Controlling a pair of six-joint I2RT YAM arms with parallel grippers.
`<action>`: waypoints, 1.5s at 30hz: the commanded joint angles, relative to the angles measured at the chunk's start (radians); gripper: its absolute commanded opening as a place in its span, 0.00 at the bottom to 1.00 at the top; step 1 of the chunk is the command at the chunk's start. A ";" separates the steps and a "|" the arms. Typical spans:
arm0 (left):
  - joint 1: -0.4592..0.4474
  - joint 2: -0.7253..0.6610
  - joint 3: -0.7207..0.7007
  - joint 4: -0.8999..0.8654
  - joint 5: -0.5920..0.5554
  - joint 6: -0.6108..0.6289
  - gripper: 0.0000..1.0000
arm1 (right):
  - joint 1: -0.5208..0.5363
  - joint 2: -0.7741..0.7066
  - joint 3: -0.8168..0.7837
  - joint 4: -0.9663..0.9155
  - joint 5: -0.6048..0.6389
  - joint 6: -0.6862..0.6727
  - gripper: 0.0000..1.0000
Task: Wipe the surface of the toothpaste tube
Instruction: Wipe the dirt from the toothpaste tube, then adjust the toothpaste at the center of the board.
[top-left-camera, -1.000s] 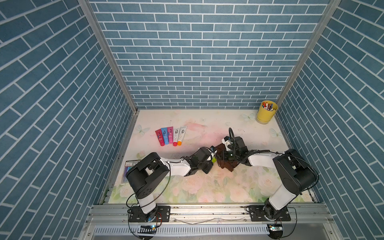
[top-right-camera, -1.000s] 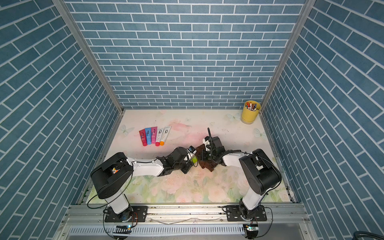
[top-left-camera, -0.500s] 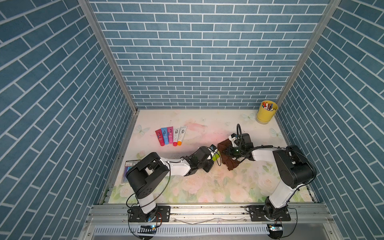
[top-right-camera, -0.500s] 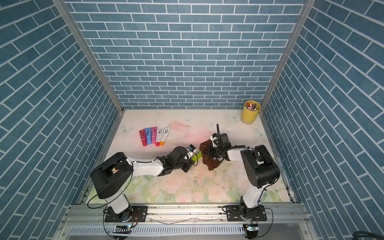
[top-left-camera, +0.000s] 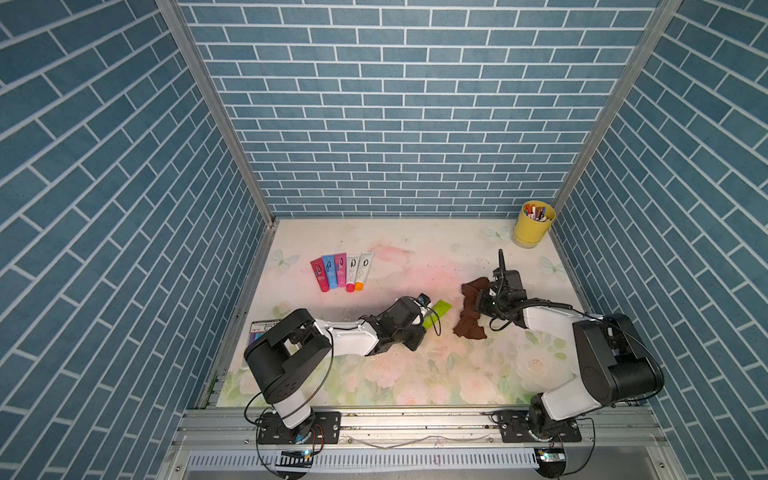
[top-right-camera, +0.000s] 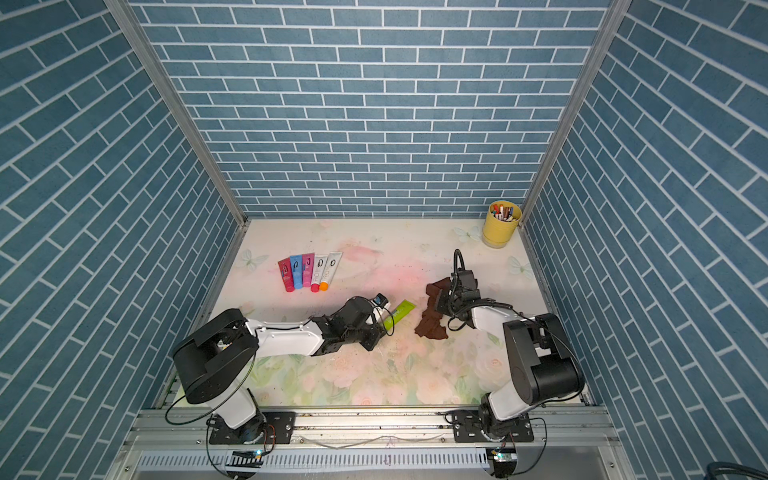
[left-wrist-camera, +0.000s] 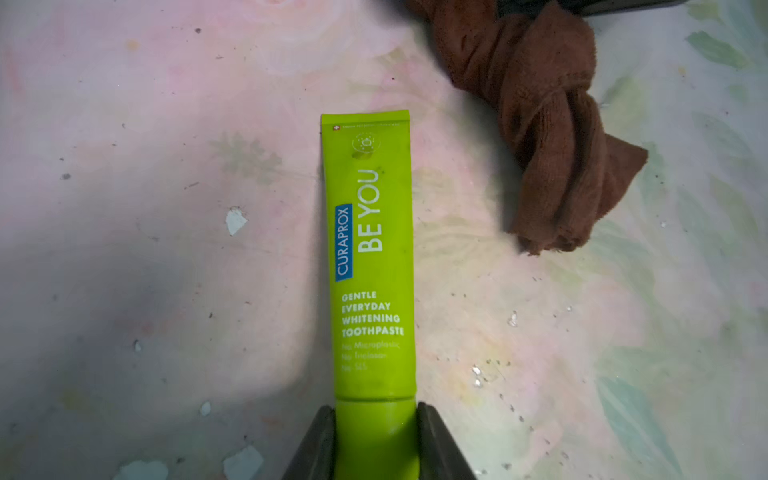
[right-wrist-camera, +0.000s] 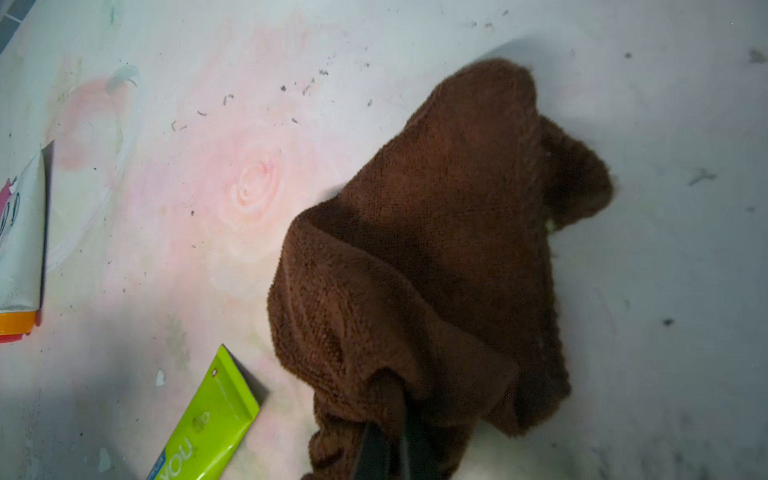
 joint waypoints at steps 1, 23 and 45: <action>-0.013 -0.023 0.000 -0.030 0.085 -0.076 0.55 | -0.001 -0.038 -0.024 -0.051 0.026 -0.014 0.00; 0.166 0.142 0.286 -0.219 0.293 -0.051 0.35 | -0.002 -0.157 -0.057 -0.083 -0.037 -0.034 0.00; 0.189 0.237 0.306 -0.227 0.416 -0.056 0.35 | -0.002 -0.172 -0.062 -0.061 -0.095 -0.029 0.00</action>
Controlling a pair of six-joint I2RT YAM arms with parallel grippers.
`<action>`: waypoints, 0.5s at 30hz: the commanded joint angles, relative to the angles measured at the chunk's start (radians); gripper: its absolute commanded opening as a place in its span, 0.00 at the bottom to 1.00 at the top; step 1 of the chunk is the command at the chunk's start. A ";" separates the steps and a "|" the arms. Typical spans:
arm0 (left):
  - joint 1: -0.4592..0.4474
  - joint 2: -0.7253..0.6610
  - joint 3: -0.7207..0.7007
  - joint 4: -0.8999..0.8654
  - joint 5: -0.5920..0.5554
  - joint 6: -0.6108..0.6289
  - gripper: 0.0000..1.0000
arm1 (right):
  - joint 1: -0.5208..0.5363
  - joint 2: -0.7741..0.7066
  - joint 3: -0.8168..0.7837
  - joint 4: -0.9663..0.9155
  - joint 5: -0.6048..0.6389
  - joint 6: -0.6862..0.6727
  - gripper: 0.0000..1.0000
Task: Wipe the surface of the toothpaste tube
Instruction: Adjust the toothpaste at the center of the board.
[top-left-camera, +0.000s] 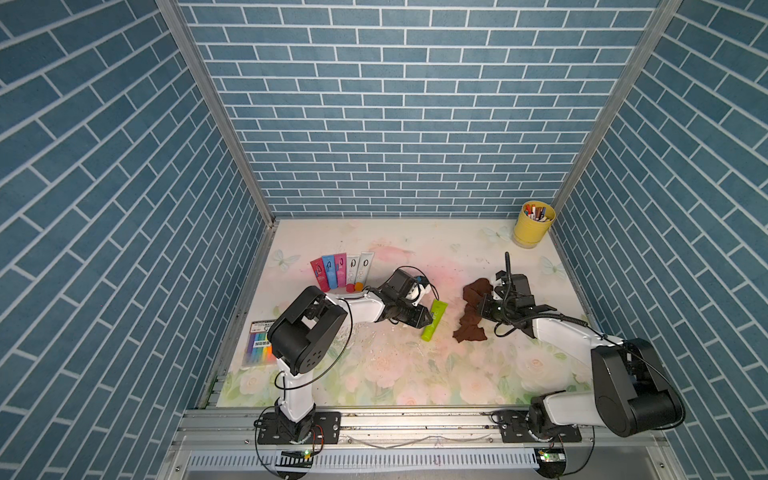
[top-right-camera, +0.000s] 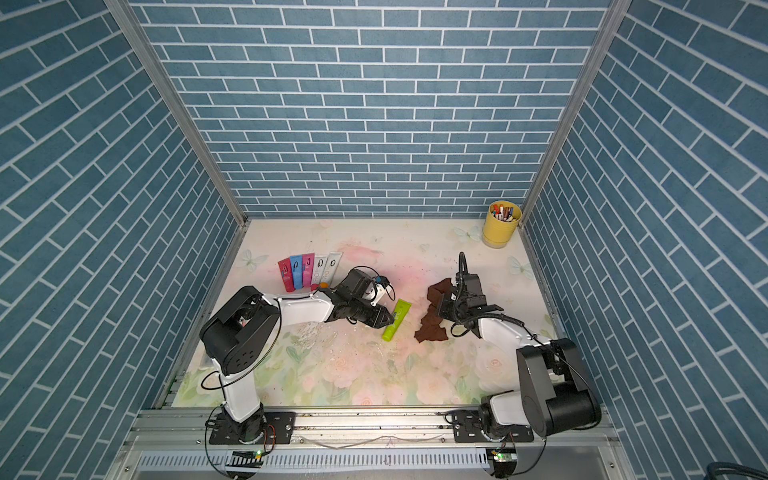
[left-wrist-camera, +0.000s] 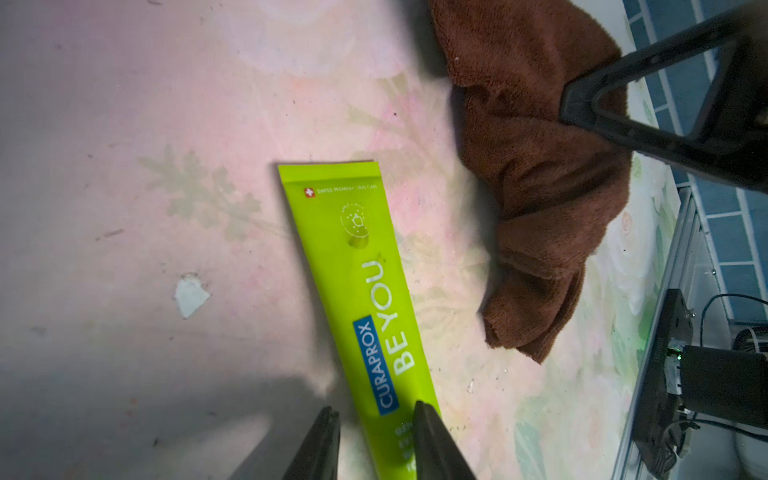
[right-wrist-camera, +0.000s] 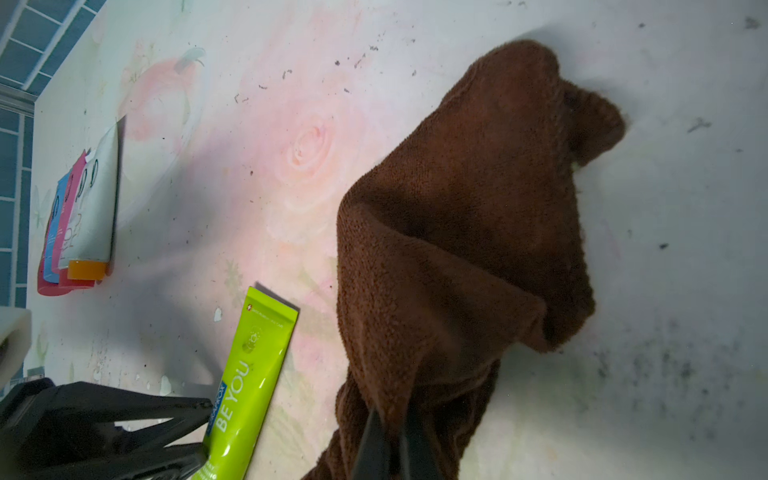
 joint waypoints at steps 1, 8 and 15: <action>-0.008 0.030 0.025 -0.036 -0.011 0.016 0.37 | -0.002 -0.020 -0.011 0.007 -0.018 -0.019 0.00; -0.033 0.071 0.055 -0.061 -0.049 0.018 0.39 | -0.002 -0.013 -0.007 0.012 -0.035 -0.018 0.00; -0.047 0.081 0.069 -0.108 -0.115 0.031 0.17 | -0.002 -0.015 -0.005 0.012 -0.040 -0.018 0.00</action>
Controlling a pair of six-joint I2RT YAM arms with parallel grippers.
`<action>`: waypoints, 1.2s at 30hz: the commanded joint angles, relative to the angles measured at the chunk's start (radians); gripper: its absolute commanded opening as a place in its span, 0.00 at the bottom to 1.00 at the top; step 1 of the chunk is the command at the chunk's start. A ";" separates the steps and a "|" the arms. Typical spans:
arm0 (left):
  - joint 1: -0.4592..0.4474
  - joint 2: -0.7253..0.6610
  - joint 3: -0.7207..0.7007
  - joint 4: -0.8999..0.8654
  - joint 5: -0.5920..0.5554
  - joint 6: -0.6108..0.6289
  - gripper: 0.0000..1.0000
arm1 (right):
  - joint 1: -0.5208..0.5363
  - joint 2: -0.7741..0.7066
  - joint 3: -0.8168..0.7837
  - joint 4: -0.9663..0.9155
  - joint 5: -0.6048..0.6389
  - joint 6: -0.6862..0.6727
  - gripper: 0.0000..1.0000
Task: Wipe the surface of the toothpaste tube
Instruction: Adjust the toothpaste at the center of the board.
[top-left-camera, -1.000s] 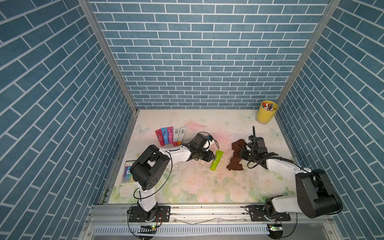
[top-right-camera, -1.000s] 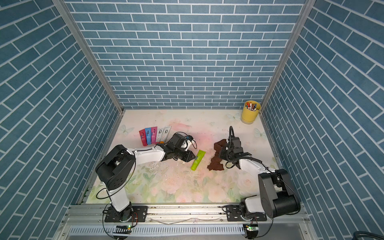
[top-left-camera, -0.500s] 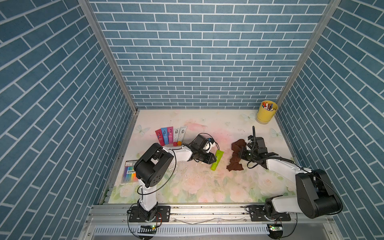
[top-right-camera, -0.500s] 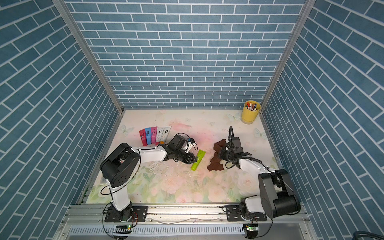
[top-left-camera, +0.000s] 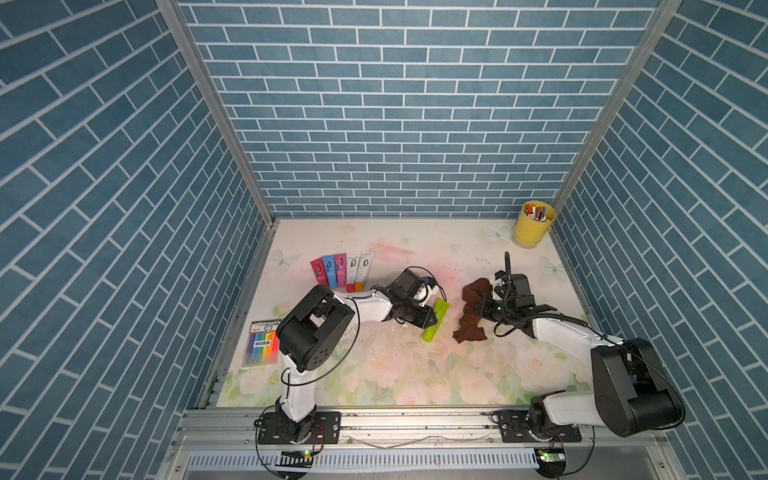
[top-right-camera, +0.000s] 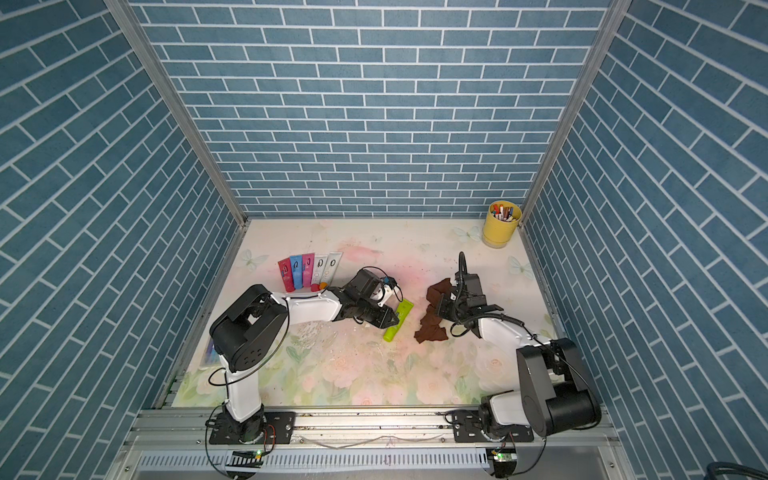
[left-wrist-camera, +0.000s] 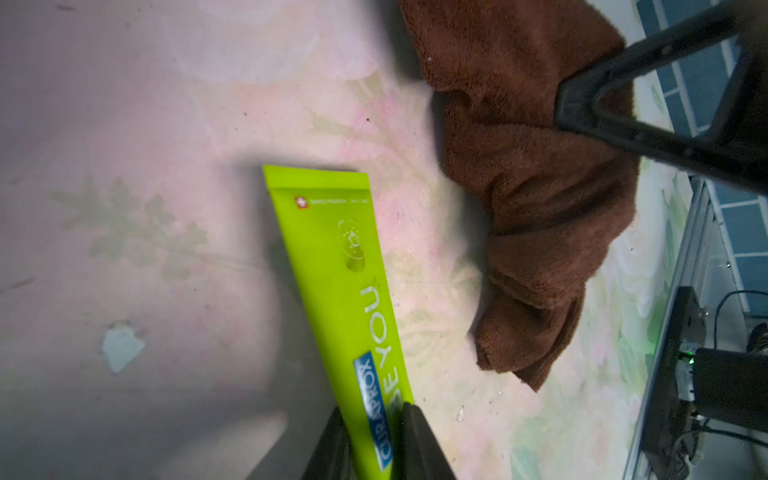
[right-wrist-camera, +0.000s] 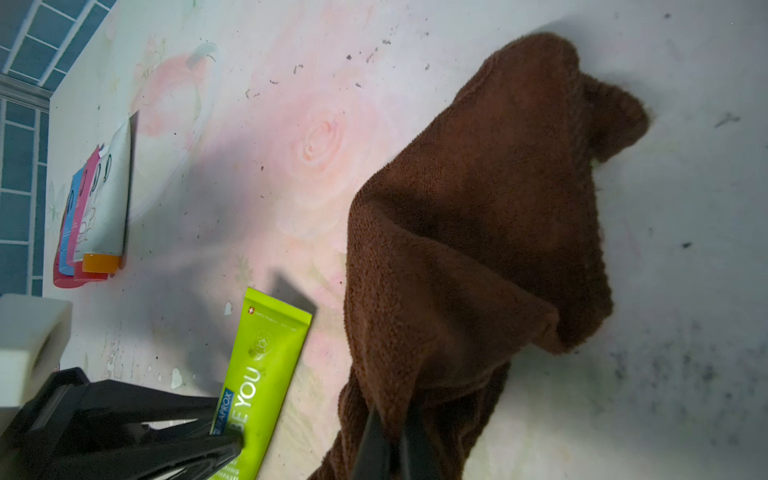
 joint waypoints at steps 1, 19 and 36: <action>-0.006 0.025 -0.003 -0.085 -0.098 0.022 0.16 | -0.002 -0.014 -0.004 0.008 -0.018 -0.018 0.00; -0.131 0.007 0.119 -0.354 -0.932 0.023 0.07 | -0.002 -0.022 0.000 0.008 -0.032 -0.013 0.00; -0.263 -0.010 0.155 -0.319 -0.744 -0.016 0.47 | -0.002 -0.015 0.000 0.005 -0.027 -0.016 0.00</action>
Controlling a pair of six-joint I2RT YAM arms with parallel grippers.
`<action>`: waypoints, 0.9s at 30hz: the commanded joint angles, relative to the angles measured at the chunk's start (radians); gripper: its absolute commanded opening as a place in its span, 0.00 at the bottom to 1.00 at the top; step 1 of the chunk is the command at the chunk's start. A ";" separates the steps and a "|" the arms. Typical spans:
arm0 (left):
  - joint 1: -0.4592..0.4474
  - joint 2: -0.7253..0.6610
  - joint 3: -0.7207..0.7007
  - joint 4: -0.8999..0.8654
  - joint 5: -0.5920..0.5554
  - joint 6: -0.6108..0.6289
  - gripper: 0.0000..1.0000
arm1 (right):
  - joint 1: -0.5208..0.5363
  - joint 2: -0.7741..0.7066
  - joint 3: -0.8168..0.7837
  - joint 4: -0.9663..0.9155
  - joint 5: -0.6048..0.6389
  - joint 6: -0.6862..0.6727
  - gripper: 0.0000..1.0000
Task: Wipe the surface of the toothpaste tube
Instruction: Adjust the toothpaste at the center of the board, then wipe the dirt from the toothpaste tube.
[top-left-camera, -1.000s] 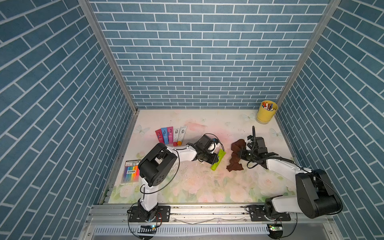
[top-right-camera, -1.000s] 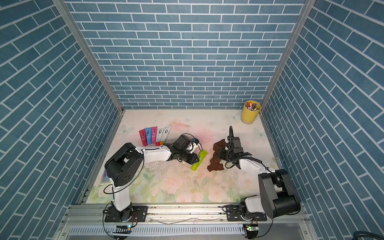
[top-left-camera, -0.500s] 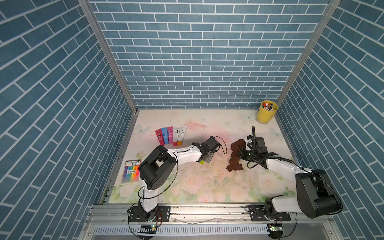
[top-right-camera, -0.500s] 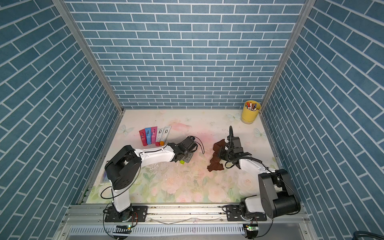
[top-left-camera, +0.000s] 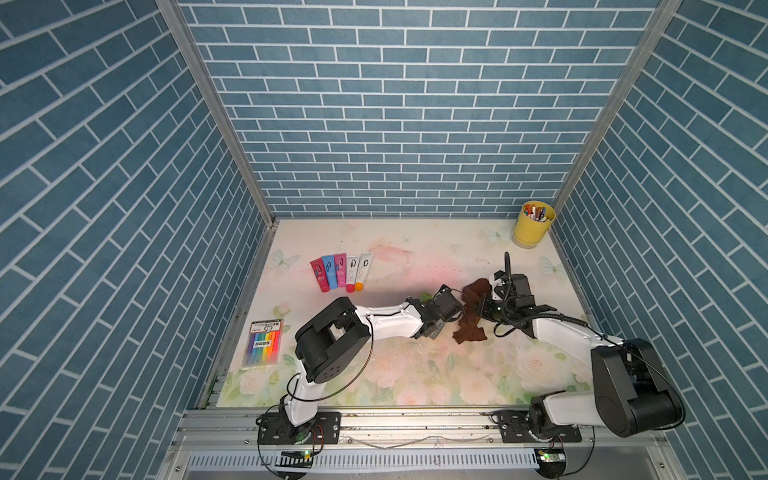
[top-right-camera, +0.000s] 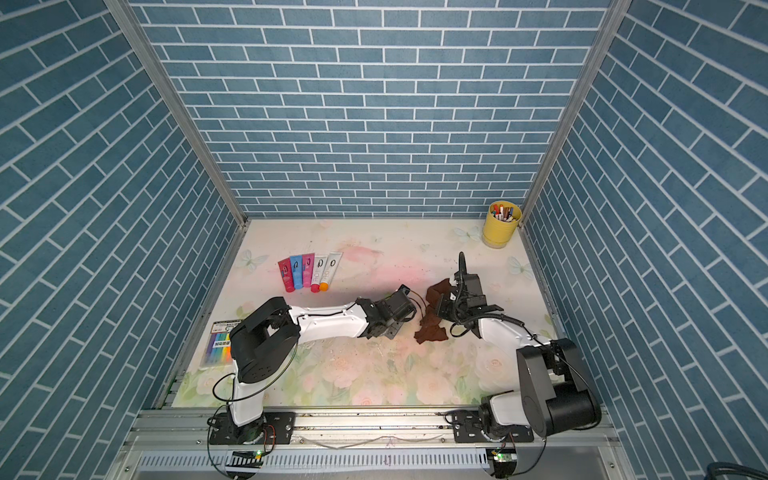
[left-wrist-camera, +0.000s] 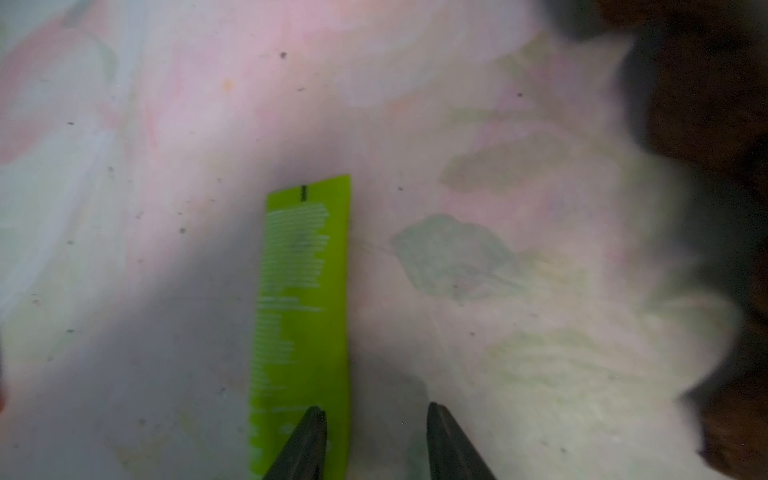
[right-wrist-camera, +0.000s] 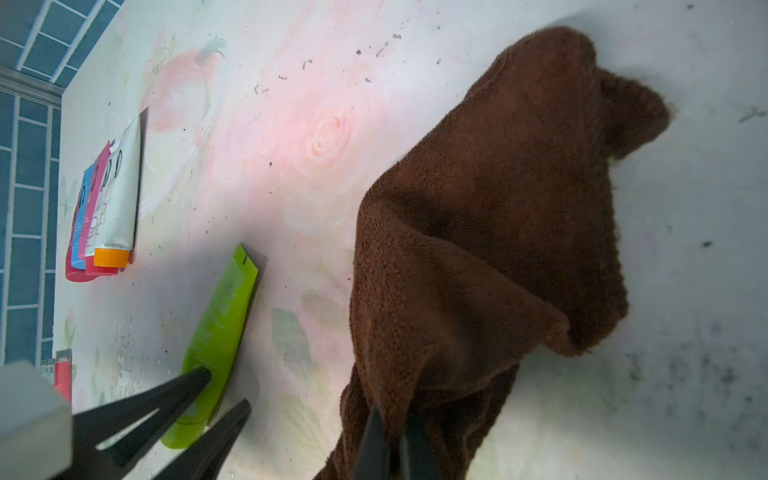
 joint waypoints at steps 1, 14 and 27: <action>0.003 -0.071 -0.013 -0.018 0.045 -0.003 0.50 | -0.002 -0.017 0.001 0.001 -0.006 -0.017 0.00; 0.088 -0.287 -0.311 0.202 0.127 0.050 0.64 | -0.002 -0.039 0.001 0.003 -0.038 -0.024 0.00; 0.103 -0.231 -0.396 0.294 0.183 0.085 0.38 | 0.004 -0.099 0.021 -0.051 -0.102 -0.033 0.00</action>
